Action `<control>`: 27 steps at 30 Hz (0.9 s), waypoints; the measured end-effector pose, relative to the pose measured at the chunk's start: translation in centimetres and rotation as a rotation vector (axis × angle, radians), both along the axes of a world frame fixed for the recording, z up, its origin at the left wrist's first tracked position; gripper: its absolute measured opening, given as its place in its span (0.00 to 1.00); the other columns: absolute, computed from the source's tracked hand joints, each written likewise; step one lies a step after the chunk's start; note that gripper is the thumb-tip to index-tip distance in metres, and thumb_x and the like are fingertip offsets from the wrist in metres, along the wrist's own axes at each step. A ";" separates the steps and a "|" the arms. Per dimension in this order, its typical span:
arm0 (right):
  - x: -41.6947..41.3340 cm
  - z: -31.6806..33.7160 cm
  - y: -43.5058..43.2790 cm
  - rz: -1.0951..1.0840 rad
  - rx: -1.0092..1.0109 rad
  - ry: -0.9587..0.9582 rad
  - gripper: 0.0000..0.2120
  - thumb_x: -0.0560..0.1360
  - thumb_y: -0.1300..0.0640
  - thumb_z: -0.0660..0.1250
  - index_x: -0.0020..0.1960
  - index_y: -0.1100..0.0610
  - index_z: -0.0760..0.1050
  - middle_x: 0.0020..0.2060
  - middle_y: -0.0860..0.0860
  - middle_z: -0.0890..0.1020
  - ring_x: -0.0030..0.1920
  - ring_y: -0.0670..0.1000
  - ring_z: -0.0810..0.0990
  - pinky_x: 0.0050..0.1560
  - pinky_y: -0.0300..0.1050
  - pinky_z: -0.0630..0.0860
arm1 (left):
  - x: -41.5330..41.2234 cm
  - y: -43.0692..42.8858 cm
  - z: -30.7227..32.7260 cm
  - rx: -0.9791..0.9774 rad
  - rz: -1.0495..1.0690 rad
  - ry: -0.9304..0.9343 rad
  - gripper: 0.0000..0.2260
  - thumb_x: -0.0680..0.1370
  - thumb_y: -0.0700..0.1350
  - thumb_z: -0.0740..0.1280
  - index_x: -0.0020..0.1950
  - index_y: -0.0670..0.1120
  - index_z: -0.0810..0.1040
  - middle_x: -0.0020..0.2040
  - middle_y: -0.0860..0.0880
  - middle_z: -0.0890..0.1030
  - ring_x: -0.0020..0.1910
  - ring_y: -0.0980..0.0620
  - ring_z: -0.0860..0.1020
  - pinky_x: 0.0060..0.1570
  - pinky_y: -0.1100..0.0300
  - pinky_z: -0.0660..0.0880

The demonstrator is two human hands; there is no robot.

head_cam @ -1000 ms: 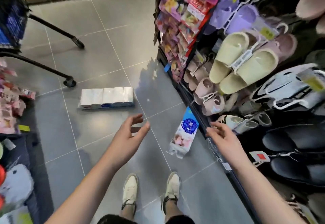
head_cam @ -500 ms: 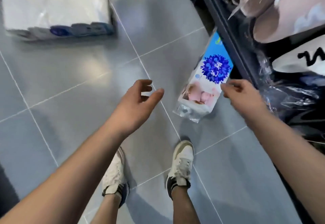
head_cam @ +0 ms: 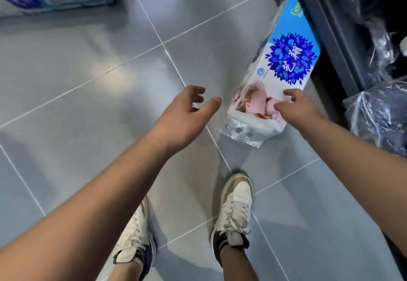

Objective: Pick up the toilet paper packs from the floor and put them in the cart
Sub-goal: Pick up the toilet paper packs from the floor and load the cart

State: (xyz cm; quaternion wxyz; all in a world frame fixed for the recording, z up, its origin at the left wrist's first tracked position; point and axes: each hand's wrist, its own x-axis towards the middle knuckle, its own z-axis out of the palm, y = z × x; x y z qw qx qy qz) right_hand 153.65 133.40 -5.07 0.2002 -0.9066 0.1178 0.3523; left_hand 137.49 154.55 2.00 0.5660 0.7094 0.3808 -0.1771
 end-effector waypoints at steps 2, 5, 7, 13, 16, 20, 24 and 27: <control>-0.5 -1.0 0.2 0.052 -0.032 0.017 0.25 0.75 0.52 0.69 0.72 0.49 0.73 0.70 0.57 0.74 0.65 0.59 0.76 0.68 0.52 0.73 | 0.3 0.3 -0.5 -0.012 0.008 -0.005 0.24 0.78 0.62 0.64 0.72 0.55 0.69 0.66 0.57 0.75 0.57 0.58 0.77 0.45 0.69 0.71; -1.3 -1.6 0.8 0.101 -0.076 0.018 0.24 0.77 0.50 0.68 0.73 0.52 0.73 0.72 0.56 0.73 0.69 0.61 0.74 0.68 0.51 0.71 | 0.5 0.9 -1.1 -0.011 0.016 -0.010 0.24 0.78 0.62 0.64 0.72 0.55 0.69 0.66 0.57 0.75 0.57 0.58 0.77 0.45 0.68 0.71; -2.0 -1.8 1.1 0.148 -0.087 0.008 0.21 0.79 0.53 0.66 0.71 0.52 0.74 0.71 0.56 0.74 0.68 0.62 0.73 0.65 0.51 0.70 | 0.5 1.3 -1.8 -0.008 0.016 -0.007 0.25 0.78 0.62 0.64 0.72 0.54 0.68 0.66 0.56 0.75 0.58 0.59 0.77 0.48 0.66 0.72; -5.2 -1.3 2.9 0.296 -0.095 0.020 0.27 0.74 0.52 0.63 0.74 0.50 0.70 0.73 0.54 0.72 0.70 0.61 0.71 0.68 0.55 0.68 | -0.8 1.8 -3.9 -0.018 0.078 0.042 0.25 0.78 0.60 0.65 0.72 0.52 0.69 0.66 0.55 0.75 0.58 0.58 0.77 0.48 0.65 0.73; -7.8 -1.2 5.1 0.411 -0.062 0.052 0.31 0.76 0.54 0.65 0.79 0.50 0.65 0.79 0.51 0.66 0.76 0.60 0.66 0.74 0.58 0.66 | -1.8 1.8 -4.8 -0.029 0.090 0.064 0.26 0.78 0.59 0.67 0.72 0.52 0.69 0.66 0.54 0.75 0.59 0.56 0.78 0.56 0.58 0.76; -11.1 -0.8 8.8 0.539 0.001 0.148 0.35 0.76 0.58 0.65 0.81 0.47 0.60 0.79 0.49 0.65 0.78 0.57 0.63 0.75 0.56 0.65 | -3.1 2.2 -5.4 -0.051 0.152 0.068 0.27 0.76 0.56 0.71 0.72 0.50 0.69 0.67 0.53 0.75 0.62 0.54 0.77 0.60 0.56 0.76; -13.9 -1.1 12.0 0.601 0.087 0.220 0.37 0.77 0.63 0.63 0.81 0.43 0.57 0.77 0.50 0.68 0.75 0.58 0.67 0.74 0.53 0.68 | -4.5 3.8 -6.7 0.054 0.170 0.139 0.29 0.76 0.57 0.70 0.74 0.49 0.68 0.70 0.52 0.72 0.65 0.51 0.75 0.62 0.55 0.73; -15.5 -1.7 13.8 0.583 0.190 0.279 0.38 0.76 0.66 0.61 0.80 0.39 0.57 0.77 0.53 0.68 0.75 0.60 0.68 0.73 0.55 0.70 | -5.4 5.6 -8.1 0.172 0.207 0.205 0.29 0.76 0.53 0.70 0.75 0.46 0.67 0.72 0.45 0.72 0.67 0.46 0.73 0.66 0.50 0.71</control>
